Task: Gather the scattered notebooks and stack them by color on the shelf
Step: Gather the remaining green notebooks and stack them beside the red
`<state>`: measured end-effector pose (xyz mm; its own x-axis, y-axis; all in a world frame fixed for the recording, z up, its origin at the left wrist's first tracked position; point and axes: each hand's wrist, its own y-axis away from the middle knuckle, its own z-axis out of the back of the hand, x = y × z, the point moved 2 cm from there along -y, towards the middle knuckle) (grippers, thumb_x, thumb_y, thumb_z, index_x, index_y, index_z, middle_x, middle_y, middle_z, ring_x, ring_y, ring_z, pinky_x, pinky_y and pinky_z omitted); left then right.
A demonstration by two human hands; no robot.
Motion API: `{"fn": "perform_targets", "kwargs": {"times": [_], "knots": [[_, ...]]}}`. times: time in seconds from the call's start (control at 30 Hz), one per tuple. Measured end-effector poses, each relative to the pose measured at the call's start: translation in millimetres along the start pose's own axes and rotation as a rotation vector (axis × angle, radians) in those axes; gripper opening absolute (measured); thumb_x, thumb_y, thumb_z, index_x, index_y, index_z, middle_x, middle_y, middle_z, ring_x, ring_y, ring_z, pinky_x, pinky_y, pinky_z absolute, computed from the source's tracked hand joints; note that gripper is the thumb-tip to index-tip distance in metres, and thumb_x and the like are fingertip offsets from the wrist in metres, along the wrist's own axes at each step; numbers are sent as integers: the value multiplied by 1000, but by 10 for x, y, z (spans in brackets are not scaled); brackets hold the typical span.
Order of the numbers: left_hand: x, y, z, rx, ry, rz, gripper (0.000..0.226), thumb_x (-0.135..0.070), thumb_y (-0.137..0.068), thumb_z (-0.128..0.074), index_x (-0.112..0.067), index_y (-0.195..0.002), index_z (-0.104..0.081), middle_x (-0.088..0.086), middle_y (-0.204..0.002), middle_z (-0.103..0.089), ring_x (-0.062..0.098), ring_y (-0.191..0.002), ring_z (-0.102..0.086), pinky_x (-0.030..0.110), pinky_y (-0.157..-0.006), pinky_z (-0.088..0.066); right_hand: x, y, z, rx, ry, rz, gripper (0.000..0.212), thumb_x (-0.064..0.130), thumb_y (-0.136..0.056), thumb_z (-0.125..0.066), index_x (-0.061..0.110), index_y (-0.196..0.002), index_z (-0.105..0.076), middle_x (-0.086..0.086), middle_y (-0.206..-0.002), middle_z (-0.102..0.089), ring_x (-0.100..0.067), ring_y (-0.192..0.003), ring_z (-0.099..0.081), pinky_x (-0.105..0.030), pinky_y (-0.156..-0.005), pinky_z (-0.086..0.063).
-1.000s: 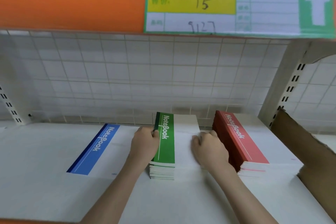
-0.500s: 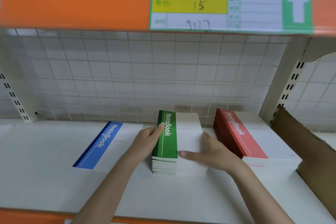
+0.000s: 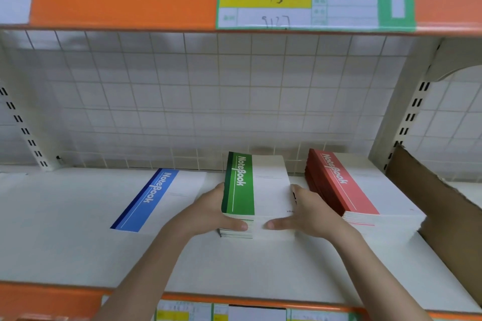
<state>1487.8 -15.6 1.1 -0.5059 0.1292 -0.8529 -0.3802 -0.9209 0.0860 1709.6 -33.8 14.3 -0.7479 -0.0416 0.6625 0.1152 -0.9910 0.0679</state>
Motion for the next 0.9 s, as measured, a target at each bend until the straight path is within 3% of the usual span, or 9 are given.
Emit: {"fn": "perform_targets", "kwargs": {"times": [0.1, 0.27, 0.47, 0.67, 0.8, 0.9], "knots": [[9, -3, 3, -34, -47, -13, 63, -30, -63, -88, -49, -105, -45, -30, -106, -60, -15, -98, -56, 9, -73, -47, -3, -5, 0, -17, 56, 13, 72, 52, -55, -86, 13, -105, -52, 2, -103, -62, -16, -92, -60, -30, -78, -51], [34, -15, -9, -74, -59, -9, 61, -33, -63, -87, -46, -106, -47, -26, -108, -61, -10, -100, -58, 17, -80, -49, -9, -1, -11, -23, 61, 12, 72, 52, -56, -86, 10, -103, -51, -3, -101, -62, -21, -91, -60, -35, -80, -52], [22, -8, 7, -58, -81, -6, 60, -32, -64, -87, -47, -105, -46, -25, -110, -60, -8, -102, -57, 19, -81, -52, 2, 18, -54, -22, 96, -1, 65, 55, -61, -82, 13, -97, -46, 0, -94, -57, -15, -80, -54, -22, -57, -39], [19, -14, 15, -33, -108, 6, 65, -29, -66, -86, -43, -112, -43, -20, -115, -60, -4, -104, -58, 22, -82, -54, 1, 41, -77, -43, 91, 1, 60, 55, -62, -81, 18, -92, -44, 7, -87, -53, -3, -70, -48, -16, -48, -33], [11, -18, 19, -15, -111, 16, 66, -28, -67, -86, -41, -116, -43, -19, -116, -59, -2, -106, -57, 24, -86, -53, 26, 48, -70, -11, 73, -19, 63, 56, -60, -82, 20, -95, -43, 10, -91, -53, 0, -75, -49, -13, -50, -36], [-1, -2, 16, -9, -82, 12, 70, -37, -66, -85, -41, -121, -42, -21, -118, -59, -2, -110, -56, 26, -91, -51, 60, 50, -39, 39, 14, -35, 77, 63, -60, -78, 18, -114, -45, 8, -109, -58, -6, -94, -57, -15, -67, -44]]}}
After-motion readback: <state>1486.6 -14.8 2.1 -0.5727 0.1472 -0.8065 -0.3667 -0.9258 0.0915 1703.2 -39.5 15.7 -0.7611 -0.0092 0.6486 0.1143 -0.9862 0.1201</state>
